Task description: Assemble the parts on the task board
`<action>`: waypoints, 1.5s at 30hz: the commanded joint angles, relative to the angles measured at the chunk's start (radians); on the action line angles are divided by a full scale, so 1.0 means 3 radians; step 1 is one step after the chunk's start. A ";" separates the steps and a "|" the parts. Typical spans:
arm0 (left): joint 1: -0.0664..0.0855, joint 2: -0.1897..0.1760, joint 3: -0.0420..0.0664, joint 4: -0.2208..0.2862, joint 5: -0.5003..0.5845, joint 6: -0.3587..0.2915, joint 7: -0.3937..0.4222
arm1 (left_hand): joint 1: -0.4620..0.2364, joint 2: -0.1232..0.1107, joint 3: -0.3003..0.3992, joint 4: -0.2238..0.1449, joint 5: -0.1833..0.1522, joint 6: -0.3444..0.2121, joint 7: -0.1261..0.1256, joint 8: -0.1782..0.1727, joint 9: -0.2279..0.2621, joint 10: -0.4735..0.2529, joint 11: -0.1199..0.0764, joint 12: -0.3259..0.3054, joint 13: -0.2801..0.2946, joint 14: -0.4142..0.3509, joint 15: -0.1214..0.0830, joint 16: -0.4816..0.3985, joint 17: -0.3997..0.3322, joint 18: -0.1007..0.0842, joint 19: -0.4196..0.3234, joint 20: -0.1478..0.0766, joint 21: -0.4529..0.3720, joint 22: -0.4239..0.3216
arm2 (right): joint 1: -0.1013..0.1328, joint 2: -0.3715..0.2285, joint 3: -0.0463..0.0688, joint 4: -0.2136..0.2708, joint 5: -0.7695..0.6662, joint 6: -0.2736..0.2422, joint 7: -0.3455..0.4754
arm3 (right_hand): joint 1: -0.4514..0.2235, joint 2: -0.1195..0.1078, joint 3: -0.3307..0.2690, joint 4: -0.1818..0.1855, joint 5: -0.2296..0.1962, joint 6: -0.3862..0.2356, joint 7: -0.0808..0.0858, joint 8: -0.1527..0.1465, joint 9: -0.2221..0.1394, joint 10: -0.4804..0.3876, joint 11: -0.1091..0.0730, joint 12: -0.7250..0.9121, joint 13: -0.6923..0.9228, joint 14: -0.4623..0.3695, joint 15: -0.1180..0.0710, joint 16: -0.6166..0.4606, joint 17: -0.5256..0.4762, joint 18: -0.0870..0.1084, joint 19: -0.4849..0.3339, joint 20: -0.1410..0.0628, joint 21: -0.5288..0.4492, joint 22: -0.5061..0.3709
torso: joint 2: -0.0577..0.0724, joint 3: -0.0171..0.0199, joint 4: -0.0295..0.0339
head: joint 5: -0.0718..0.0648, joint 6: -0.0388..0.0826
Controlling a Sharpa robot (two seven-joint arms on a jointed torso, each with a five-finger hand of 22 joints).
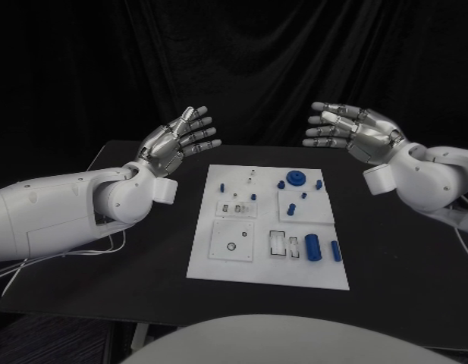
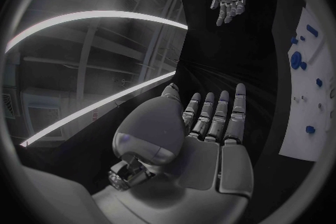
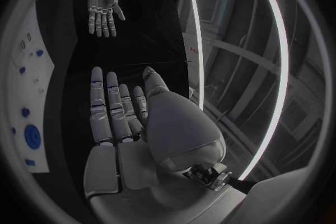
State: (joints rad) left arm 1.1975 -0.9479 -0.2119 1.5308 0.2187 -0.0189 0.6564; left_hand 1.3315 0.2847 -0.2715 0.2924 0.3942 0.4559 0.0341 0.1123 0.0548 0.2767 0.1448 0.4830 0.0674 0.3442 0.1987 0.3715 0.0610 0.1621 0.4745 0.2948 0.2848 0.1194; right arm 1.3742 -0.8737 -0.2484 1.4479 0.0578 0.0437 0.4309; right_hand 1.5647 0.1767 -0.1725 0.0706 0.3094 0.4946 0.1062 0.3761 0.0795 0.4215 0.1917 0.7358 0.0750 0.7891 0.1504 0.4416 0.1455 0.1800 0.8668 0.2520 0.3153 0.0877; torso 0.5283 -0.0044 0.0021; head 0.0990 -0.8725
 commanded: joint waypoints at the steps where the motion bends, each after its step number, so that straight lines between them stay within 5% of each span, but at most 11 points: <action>1: 0.0019 -0.0051 0.0004 0.0125 -0.0016 -0.0133 0.0357 | 0.0015 0.0005 -0.0020 0.0000 0.0051 0.0035 0.0021 0.0022 0.0003 -0.0015 0.0020 0.0024 -0.0005 0.0044 0.0023 0.0067 0.0007 -0.0045 0.0015 -0.0008 0.0009 -0.0008 | 0.0134 -0.0055 0.0003 0.0048 -0.0873 -0.0363 -0.0098 | 0.0100 -0.0027 0.0043 -0.0047 0.0077 0.0083 0.0022 0.0021 -0.0013 0.0163 -0.0014 -0.0031 -0.0032 0.0221 -0.0057 0.0033 0.0010 0.0020 0.0179 -0.0071 0.0075 0.0025 | 0.0022 0.0000 -0.0004 | -0.0001 0.0000; 4: 0.0055 -0.0121 0.0005 0.0245 -0.0028 -0.0163 0.0428 | 0.0032 0.0002 -0.0017 -0.0001 0.0087 0.0066 0.0041 0.0029 0.0005 0.0000 0.0030 0.0060 -0.0003 0.0105 0.0033 0.0137 0.0017 -0.0057 0.0022 -0.0010 0.0012 -0.0010 | 0.0320 -0.0094 0.0003 0.0075 -0.1421 -0.0420 -0.0366 | 0.0198 -0.0079 0.0082 -0.0102 0.0189 0.0156 0.0047 0.0005 -0.0030 0.0228 -0.0036 -0.0162 -0.0042 0.0477 -0.0127 0.0066 0.0043 0.0009 0.0369 -0.0154 0.0222 0.0094 | 0.0078 0.0003 -0.0014 | 0.0004 0.0000; 8: 0.0085 -0.0177 0.0005 0.0323 -0.0033 -0.0181 0.0460 | 0.0044 -0.0003 -0.0017 -0.0001 0.0105 0.0084 0.0054 0.0032 0.0006 0.0010 0.0036 0.0082 -0.0002 0.0145 0.0047 0.0181 0.0023 -0.0064 0.0025 -0.0011 0.0014 -0.0013 | 0.0433 -0.0101 0.0003 0.0093 -0.1967 -0.0460 -0.0610 | 0.0216 -0.0120 0.0088 -0.0121 0.0193 0.0241 0.0053 -0.0030 -0.0034 0.0334 -0.0076 -0.0236 -0.0039 0.0786 -0.0216 0.0182 0.0105 0.0010 0.0577 -0.0238 0.0448 0.0215 | 0.0157 -0.0003 -0.0017 | -0.0006 0.0000; 11: 0.0101 -0.0234 0.0004 0.0396 -0.0035 -0.0199 0.0480 | 0.0050 -0.0002 -0.0018 0.0000 0.0118 0.0090 0.0059 0.0031 0.0005 0.0011 0.0041 0.0094 -0.0003 0.0174 0.0066 0.0210 0.0026 -0.0071 0.0025 -0.0011 0.0014 -0.0015 | 0.0503 -0.0086 0.0003 0.0116 -0.2564 -0.0570 -0.0825 | 0.0207 -0.0192 0.0091 -0.0109 0.0236 0.0561 0.0093 -0.0098 -0.0024 0.0589 -0.0171 -0.0395 -0.0049 0.1157 -0.0338 0.0484 0.0290 0.0005 0.0826 -0.0397 0.0894 0.0488 | 0.0232 -0.0011 -0.0019 | -0.0003 0.0000; 15: 0.0111 -0.0291 0.0004 0.0482 -0.0036 -0.0199 0.0500 | 0.0056 0.0003 -0.0015 0.0000 0.0143 0.0083 0.0065 0.0027 0.0003 0.0006 0.0047 0.0098 -0.0005 0.0183 0.0075 0.0226 0.0026 -0.0077 0.0024 -0.0011 0.0013 -0.0017 | 0.0546 -0.0061 0.0003 0.0143 -0.3325 -0.0728 -0.1057 | 0.0210 -0.0223 0.0178 -0.0001 0.0090 0.0801 0.0079 -0.0293 -0.0032 0.0904 -0.0212 -0.0661 -0.0044 0.1366 -0.0406 0.1033 0.0645 0.0005 0.0907 -0.0451 0.1347 0.0812 | 0.0407 -0.0045 -0.0013 | -0.0015 0.0000; 17: 0.0114 -0.0314 0.0004 0.0514 -0.0037 -0.0189 0.0507 | 0.0057 0.0003 -0.0014 0.0000 0.0150 0.0088 0.0068 0.0027 0.0003 0.0009 0.0050 0.0106 -0.0004 0.0185 0.0077 0.0230 0.0026 -0.0079 0.0023 -0.0011 0.0013 -0.0018 | 0.0557 -0.0040 0.0003 0.0152 -0.3689 -0.0786 -0.1182 | 0.0204 -0.0244 0.0272 0.0082 -0.0144 0.0878 0.0052 -0.0377 -0.0029 0.1018 -0.0224 -0.0781 -0.0043 0.1408 -0.0433 0.1292 0.0810 -0.0001 0.0933 -0.0447 0.1542 0.0961 | 0.0457 -0.0060 0.0000 | -0.0024 0.0000; 19: 0.0115 -0.0328 0.0004 0.0530 -0.0037 -0.0183 0.0506 | 0.0060 0.0003 -0.0013 0.0000 0.0155 0.0099 0.0074 0.0029 0.0005 0.0016 0.0053 0.0119 -0.0003 0.0192 0.0081 0.0239 0.0026 -0.0081 0.0023 -0.0012 0.0013 -0.0019 | 0.0561 -0.0015 0.0003 0.0156 -0.3958 -0.0813 -0.1289 | 0.0209 -0.0316 0.0394 0.0169 -0.0148 0.0934 0.0033 -0.0475 -0.0025 0.1123 -0.0230 -0.0910 -0.0041 0.1372 -0.0438 0.1490 0.0948 -0.0001 0.0887 -0.0440 0.1703 0.1107 | 0.0502 -0.0077 0.0004 | -0.0020 0.0000; 23: 0.0116 -0.0349 0.0004 0.0537 -0.0037 -0.0169 0.0498 | 0.0065 0.0000 -0.0012 -0.0001 0.0160 0.0103 0.0082 0.0030 0.0005 0.0023 0.0059 0.0132 -0.0001 0.0201 0.0087 0.0251 0.0027 -0.0085 0.0023 -0.0012 0.0013 -0.0020 | 0.0557 0.0044 0.0003 0.0161 -0.4460 -0.0844 -0.1474 | 0.0203 -0.0421 0.0580 0.0280 -0.0129 0.1015 0.0024 -0.0563 -0.0018 0.1296 -0.0249 -0.1042 -0.0040 0.1457 -0.0423 0.1719 0.1132 0.0004 0.0891 -0.0427 0.1905 0.1284 | 0.0600 -0.0112 0.0018 | -0.0032 0.0082; 28: 0.0116 -0.0374 0.0003 0.0530 -0.0036 -0.0155 0.0497 | 0.0082 0.0000 -0.0005 -0.0005 0.0190 0.0100 0.0096 0.0026 0.0003 0.0018 0.0062 0.0135 -0.0003 0.0201 0.0095 0.0264 0.0024 -0.0093 0.0017 -0.0012 0.0010 -0.0023 | 0.0517 0.0109 0.0003 0.0159 -0.4957 -0.0867 -0.1643 | 0.0139 -0.0543 0.0778 0.0413 -0.0190 0.1082 -0.0038 -0.0639 -0.0006 0.1444 -0.0267 -0.1177 -0.0035 0.1723 -0.0440 0.2169 0.1744 -0.0049 0.1066 -0.0439 0.2325 0.1827 | 0.0764 -0.0147 0.0076 | -0.0144 0.0242; 34: 0.0116 -0.0408 0.0003 0.0558 -0.0033 -0.0149 0.0500 | 0.0101 0.0001 0.0006 -0.0005 0.0223 0.0101 0.0103 0.0023 0.0003 0.0016 0.0061 0.0144 -0.0003 0.0191 0.0096 0.0274 0.0021 -0.0099 0.0010 -0.0014 0.0007 -0.0026 | 0.0470 0.0144 0.0003 0.0151 -0.5254 -0.0878 -0.1740 | 0.0066 -0.0604 0.0825 0.0474 -0.0282 0.1096 -0.0055 -0.0673 0.0000 0.1459 -0.0267 -0.1241 -0.0031 0.1776 -0.0443 0.2266 0.1889 -0.0071 0.1105 -0.0439 0.2442 0.1994 | 0.0842 -0.0165 0.0144 | -0.0260 0.0345; 45: 0.0115 -0.0476 0.0003 0.0613 0.0015 -0.0170 0.0495 | 0.0172 -0.0012 0.0038 -0.0010 0.0344 0.0110 0.0117 0.0018 0.0003 0.0012 0.0074 0.0171 -0.0004 0.0181 0.0109 0.0311 0.0018 -0.0111 0.0001 -0.0015 0.0007 -0.0033 | 0.0409 0.0165 0.0003 0.0149 -0.5356 -0.0902 -0.1733 | 0.0039 -0.0649 0.0864 0.0485 -0.0330 0.1035 -0.0071 -0.0735 -0.0009 0.1473 -0.0270 -0.1280 -0.0028 0.1800 -0.0453 0.2320 0.1969 -0.0081 0.1121 -0.0444 0.2513 0.2099 | 0.0881 -0.0182 0.0140 | -0.0326 0.0385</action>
State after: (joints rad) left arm 1.2294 -1.0912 -0.2122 1.7099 0.2139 -0.0691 0.6770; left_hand 1.3783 0.2801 -0.2661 0.2877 0.4954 0.4861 0.0643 0.1160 0.0556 0.2825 0.1613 0.5295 0.0665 0.4006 0.2251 0.4632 0.0675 0.1459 0.4779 0.2912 0.2847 0.1108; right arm 1.5003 -0.8241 -0.2482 1.4923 -1.5043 -0.2015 -0.0632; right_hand 1.5764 -0.0055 0.0792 0.2165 0.2126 0.8123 0.0843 0.1596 0.0786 0.8577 0.1107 0.3569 0.0656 1.3231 0.0170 1.1308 0.7344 0.1634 1.1992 0.1181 1.0649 0.7156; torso 0.7888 -0.0572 0.0440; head 0.0039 -0.7547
